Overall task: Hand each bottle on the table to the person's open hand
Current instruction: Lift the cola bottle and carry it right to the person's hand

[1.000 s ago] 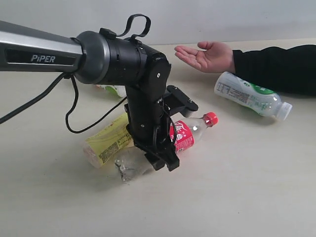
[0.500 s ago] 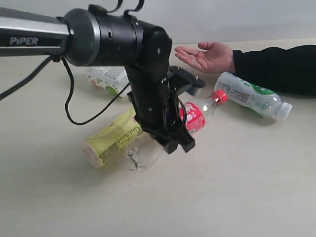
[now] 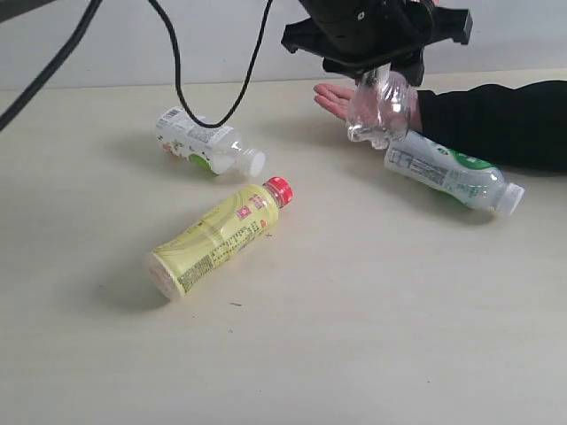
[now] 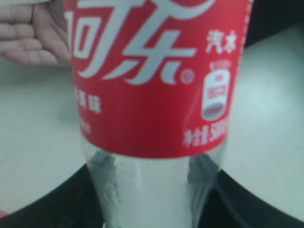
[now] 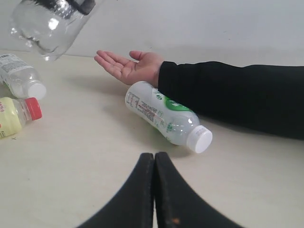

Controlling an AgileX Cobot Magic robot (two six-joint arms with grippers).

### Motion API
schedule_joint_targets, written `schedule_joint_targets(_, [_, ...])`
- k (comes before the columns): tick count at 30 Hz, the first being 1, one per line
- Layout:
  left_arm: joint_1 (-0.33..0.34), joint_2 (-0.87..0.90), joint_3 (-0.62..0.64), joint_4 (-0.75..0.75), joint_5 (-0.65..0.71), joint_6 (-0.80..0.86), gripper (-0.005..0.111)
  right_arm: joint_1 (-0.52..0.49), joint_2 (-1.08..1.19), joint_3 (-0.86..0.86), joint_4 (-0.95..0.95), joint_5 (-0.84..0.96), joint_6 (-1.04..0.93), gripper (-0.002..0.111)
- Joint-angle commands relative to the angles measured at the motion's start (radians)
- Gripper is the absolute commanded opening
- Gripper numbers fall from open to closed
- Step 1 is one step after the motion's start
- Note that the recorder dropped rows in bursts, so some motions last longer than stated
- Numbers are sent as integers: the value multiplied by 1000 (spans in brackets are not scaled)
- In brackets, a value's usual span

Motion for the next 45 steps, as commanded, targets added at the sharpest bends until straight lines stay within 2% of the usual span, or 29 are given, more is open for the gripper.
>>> schedule_joint_targets(1, [28, 105, -165, -6, -14, -127, 0, -6, -6, 5, -1, -5, -5, 0])
schedule_joint_targets(4, [49, 181, -244, -64, -42, -185, 0, -6, -6, 5, -1, -5, -5, 0])
schedule_joint_targets(10, [112, 310, -288, -389, -172, -188, 0, -6, -6, 5, -1, -5, -5, 0])
schedule_joint_targets(15, [148, 377, -289, -452, -259, -183, 0, -6, -6, 5, -1, -5, -5, 0])
schedule_joint_targets(18, [153, 403, -294, -531, -321, -125, 0, -6, -6, 5, -1, -5, -5, 0])
schedule_joint_targets(23, [145, 415, -294, -568, -373, -111, 0, -6, -6, 5, -1, -5, -5, 0])
schedule_joint_targets(37, [144, 453, -294, -573, -351, -160, 0, -6, -6, 5, -1, -8, -5, 0])
schedule_joint_targets(45, [139, 482, -294, -608, -396, -163, 1, -6, -6, 5, -1, -8, -5, 0])
